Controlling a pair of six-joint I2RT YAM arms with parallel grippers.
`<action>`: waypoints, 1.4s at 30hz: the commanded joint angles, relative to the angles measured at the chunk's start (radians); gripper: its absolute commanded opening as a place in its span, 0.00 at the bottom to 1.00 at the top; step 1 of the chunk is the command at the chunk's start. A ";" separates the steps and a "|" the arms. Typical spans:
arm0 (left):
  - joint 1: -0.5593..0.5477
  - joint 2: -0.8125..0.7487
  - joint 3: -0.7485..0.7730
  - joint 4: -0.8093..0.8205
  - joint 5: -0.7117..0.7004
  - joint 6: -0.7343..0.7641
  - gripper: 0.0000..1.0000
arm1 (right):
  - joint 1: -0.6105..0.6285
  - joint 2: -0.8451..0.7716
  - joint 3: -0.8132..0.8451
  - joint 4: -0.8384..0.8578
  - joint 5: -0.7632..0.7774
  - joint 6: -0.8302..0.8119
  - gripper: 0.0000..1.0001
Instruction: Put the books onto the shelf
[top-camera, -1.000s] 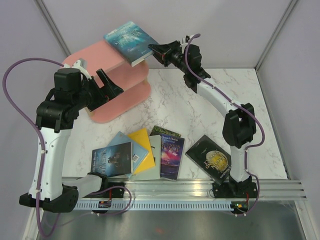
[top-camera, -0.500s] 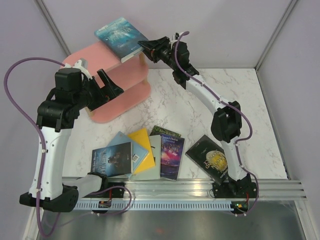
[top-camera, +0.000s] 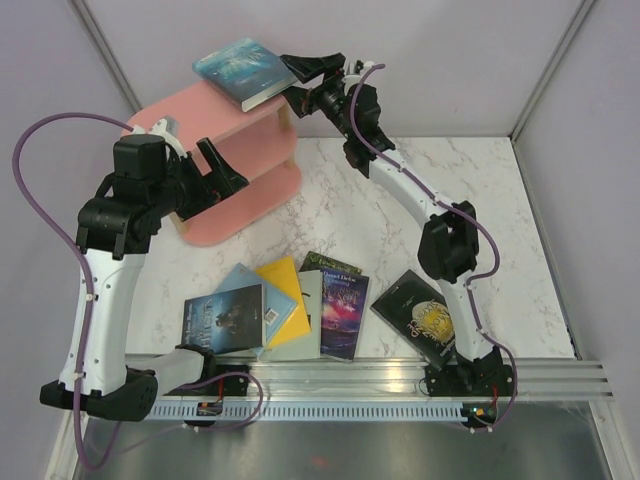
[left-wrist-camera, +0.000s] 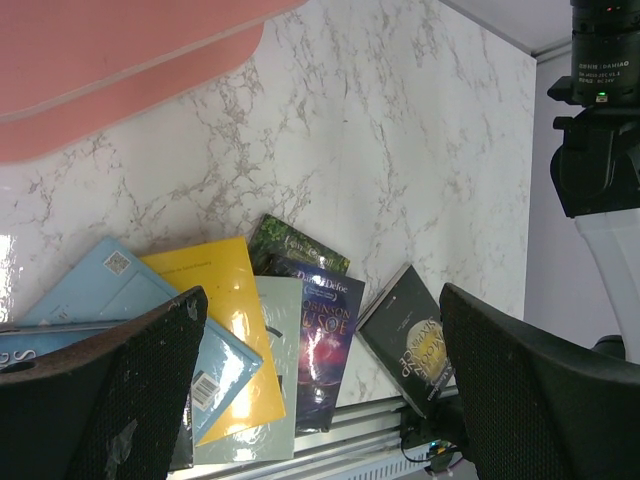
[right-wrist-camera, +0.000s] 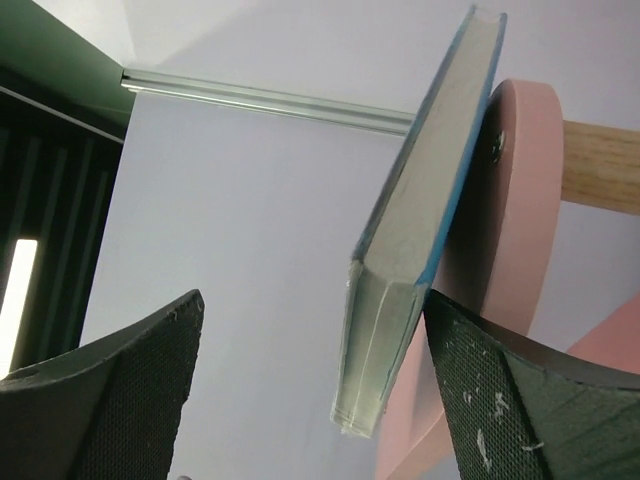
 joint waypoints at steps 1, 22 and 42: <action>0.005 0.004 0.014 0.022 0.017 0.039 0.98 | -0.005 -0.035 -0.058 0.028 -0.009 -0.003 0.94; 0.005 -0.027 -0.035 0.024 0.043 0.030 0.98 | -0.093 -0.410 -0.460 -0.240 -0.184 -0.255 0.98; 0.003 -0.132 -0.387 0.133 0.112 -0.031 0.96 | 0.321 -0.840 -1.465 -0.311 -0.060 -0.418 0.86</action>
